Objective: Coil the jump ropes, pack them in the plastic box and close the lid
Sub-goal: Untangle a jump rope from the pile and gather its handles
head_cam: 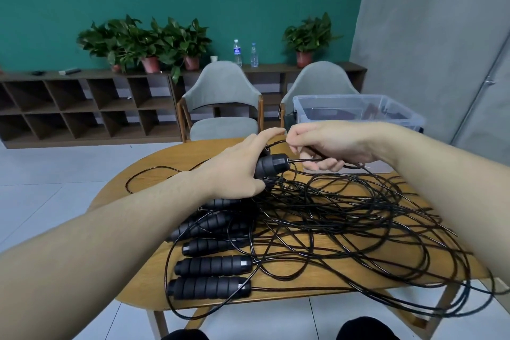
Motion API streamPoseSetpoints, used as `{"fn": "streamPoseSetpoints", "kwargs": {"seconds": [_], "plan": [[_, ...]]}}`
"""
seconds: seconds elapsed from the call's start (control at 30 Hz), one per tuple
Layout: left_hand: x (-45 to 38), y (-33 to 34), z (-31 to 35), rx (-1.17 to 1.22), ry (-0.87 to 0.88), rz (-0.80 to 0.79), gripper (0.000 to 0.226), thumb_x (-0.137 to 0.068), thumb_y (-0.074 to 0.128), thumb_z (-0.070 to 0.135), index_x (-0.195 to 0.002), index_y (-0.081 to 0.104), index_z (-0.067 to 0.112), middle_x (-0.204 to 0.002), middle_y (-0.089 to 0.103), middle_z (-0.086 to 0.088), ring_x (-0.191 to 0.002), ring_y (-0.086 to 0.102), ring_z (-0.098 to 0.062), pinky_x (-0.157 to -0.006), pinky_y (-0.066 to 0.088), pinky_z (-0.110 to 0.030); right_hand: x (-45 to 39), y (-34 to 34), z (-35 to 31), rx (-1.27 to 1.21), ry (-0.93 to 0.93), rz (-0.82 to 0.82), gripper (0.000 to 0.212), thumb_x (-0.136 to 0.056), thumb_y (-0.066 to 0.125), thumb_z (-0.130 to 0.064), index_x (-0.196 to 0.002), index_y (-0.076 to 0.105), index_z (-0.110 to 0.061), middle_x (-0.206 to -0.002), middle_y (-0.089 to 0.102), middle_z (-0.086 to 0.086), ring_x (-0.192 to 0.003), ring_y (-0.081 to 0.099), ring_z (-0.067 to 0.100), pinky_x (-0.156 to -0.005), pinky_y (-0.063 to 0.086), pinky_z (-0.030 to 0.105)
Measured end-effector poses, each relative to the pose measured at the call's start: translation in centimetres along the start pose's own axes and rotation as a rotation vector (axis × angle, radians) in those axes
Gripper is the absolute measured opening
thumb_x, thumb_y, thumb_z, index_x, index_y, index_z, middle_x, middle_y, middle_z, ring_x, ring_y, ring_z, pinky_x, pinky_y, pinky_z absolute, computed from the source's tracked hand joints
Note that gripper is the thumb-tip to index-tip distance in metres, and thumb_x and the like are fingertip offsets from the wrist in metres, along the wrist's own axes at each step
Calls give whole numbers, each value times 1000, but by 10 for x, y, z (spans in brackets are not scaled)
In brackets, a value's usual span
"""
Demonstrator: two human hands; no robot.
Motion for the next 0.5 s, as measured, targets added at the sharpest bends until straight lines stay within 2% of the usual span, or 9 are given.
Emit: {"fn": "streamPoseSetpoints", "kwargs": {"seconds": [0.07, 0.13, 0.2, 0.23, 0.27, 0.33, 0.43, 0.5], "plan": [[0, 0, 5, 1, 18, 0, 107, -75, 70, 15, -149, 2, 51, -135, 45, -4, -107, 56, -25, -95, 49, -49, 6, 0, -1, 59, 10, 1, 22, -106, 36, -30, -91, 47, -17, -65, 53, 10, -43, 30, 13, -37, 20, 20], [1, 2, 14, -71, 60, 5, 110, -76, 71, 14, -154, 0, 44, -135, 39, 0, -100, 45, -15, -98, 43, -42, 9, 4, 1, 129, 66, -39, 36, -105, 36, -45, -101, 53, -14, -73, 64, 12, -49, 48, 16, -43, 36, 22], [4, 1, 24, -162, 128, 39, 114, -74, 71, 15, -157, -4, 38, -145, 28, 3, -103, 38, -14, -100, 37, -38, 11, 10, 6, 99, 137, -115, 55, -99, 34, -62, -120, 55, -16, -87, 72, 11, -68, 63, 18, -59, 52, 26], [5, 0, 27, -185, 153, 59, 116, -73, 71, 15, -158, -5, 36, -150, 21, 5, -111, 39, -16, -101, 35, -36, 11, 13, 7, 84, 148, -137, 58, -98, 35, -65, -125, 54, -18, -91, 73, 11, -71, 65, 18, -64, 55, 29], [6, -2, 29, -198, 172, 74, 118, -72, 71, 15, -158, -6, 34, -154, 16, 7, -118, 36, -16, -101, 34, -34, 9, 16, 7, 82, 138, -139, 57, -98, 36, -64, -124, 55, -17, -92, 72, 11, -69, 64, 19, -64, 55, 30], [6, -2, 35, -239, 222, 80, 120, -70, 72, 15, -159, -7, 31, -157, 12, 7, -122, 32, -16, -99, 34, -30, 5, 21, 7, 93, 97, -91, 49, -102, 39, -55, -115, 58, -12, -85, 70, 11, -57, 58, 18, -54, 52, 28], [7, 2, 42, -297, 279, 75, 121, -68, 71, 17, -158, -9, 34, -162, 10, 1, -128, 40, -25, -102, 40, -39, -1, 24, 10, 103, 62, 4, 41, -103, 43, -46, -105, 63, -11, -74, 69, 14, -46, 52, 18, -44, 44, 24], [5, 3, 38, -258, 249, 67, 121, -69, 70, 17, -157, -10, 37, -165, 6, 1, -138, 35, -26, -107, 37, -43, 0, 25, 10, 106, 43, 16, 42, -103, 40, -47, -112, 61, -13, -78, 72, 16, -47, 57, 21, -44, 47, 26]]}}
Point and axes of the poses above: each hand's wrist, its own x-axis away from the middle knuckle, its own y-axis out of the palm, z = x × y, the point moved 8 cm from there along -x, towards the middle knuckle
